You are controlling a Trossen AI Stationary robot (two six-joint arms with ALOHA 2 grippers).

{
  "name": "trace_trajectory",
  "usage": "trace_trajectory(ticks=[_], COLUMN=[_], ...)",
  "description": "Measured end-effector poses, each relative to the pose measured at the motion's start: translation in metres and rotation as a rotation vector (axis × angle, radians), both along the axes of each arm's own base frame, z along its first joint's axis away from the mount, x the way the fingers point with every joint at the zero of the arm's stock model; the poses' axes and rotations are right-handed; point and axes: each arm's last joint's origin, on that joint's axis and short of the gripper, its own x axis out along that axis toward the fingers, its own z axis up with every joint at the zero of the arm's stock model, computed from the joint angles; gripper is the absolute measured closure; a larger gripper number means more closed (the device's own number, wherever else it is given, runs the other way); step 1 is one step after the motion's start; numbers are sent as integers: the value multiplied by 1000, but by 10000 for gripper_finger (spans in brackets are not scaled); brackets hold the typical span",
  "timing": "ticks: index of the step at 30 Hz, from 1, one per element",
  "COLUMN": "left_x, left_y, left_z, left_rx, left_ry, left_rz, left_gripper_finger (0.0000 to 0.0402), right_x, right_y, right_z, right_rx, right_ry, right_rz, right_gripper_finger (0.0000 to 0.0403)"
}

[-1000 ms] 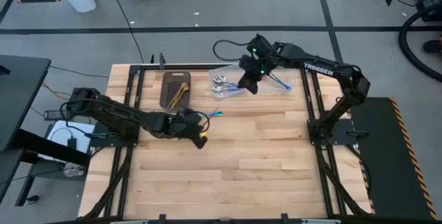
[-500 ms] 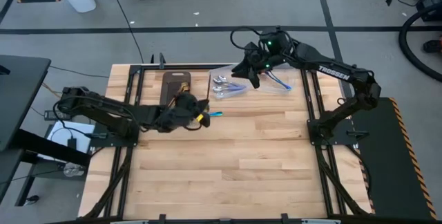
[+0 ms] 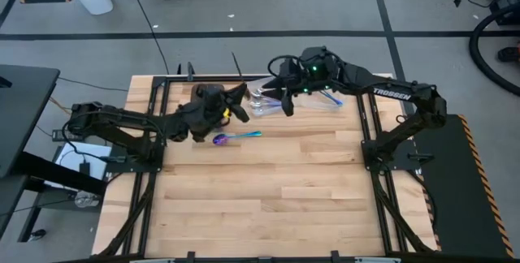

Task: Sort silverware by color (type)
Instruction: Put the gold spoon into the black bin

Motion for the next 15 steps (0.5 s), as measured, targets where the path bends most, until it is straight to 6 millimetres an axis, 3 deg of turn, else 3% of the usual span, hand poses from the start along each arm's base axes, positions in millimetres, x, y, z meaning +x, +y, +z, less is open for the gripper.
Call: trace_trajectory(ticks=[7, 15], left_x=[-3, -3], left_y=[2, 2], left_z=[13, 20], left_rx=[114, 185], left_ry=[-26, -64], left_rz=[34, -46], left_gripper_finger=[395, 394], right_x=[8, 15], right_y=[12, 14], right_z=[15, 13], right_rx=[15, -53], right_ry=[-156, -165], right_rz=[-86, -118], right_gripper_finger=[282, 282])
